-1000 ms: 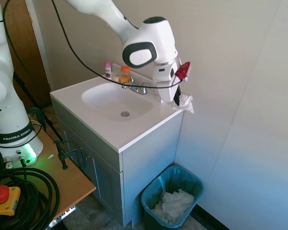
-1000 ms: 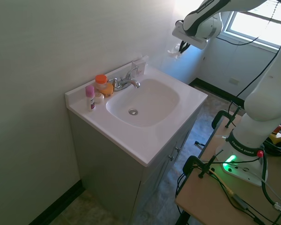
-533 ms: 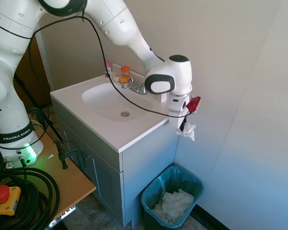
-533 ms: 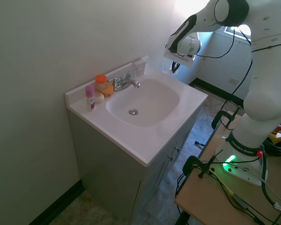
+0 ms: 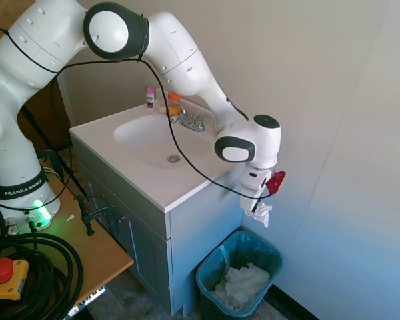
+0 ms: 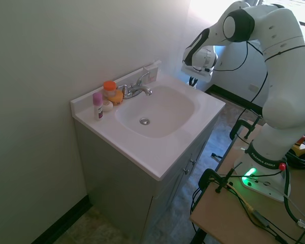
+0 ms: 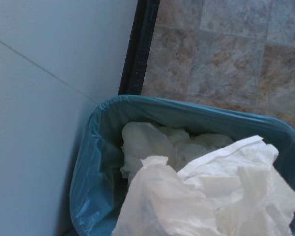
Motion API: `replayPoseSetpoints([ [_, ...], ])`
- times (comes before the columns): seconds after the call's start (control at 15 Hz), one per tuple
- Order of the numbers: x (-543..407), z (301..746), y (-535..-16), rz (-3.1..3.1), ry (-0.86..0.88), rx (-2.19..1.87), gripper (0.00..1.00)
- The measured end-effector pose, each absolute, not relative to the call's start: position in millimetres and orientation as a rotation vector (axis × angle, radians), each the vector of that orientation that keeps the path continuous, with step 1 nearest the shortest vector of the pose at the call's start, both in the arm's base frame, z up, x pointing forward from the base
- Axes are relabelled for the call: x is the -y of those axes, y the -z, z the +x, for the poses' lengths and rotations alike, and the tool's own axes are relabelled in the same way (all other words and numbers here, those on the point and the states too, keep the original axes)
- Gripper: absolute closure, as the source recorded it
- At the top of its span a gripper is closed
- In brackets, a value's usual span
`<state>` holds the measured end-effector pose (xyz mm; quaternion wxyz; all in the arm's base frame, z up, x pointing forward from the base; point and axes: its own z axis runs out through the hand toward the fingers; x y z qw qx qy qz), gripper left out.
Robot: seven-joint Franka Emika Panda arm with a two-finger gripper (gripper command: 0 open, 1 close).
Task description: Throw the tissue in the trash bin
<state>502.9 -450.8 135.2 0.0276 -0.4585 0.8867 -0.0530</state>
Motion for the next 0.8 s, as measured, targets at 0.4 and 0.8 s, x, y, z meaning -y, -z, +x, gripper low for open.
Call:
replayPoseSetpoints([
  [0.4, 451.5, 508.3, -138.8, -1.421, 0.13, -2.72, 0.0],
  [0.8, 465.5, 507.6, -166.5, -1.495, 0.152, -2.663, 0.0],
])
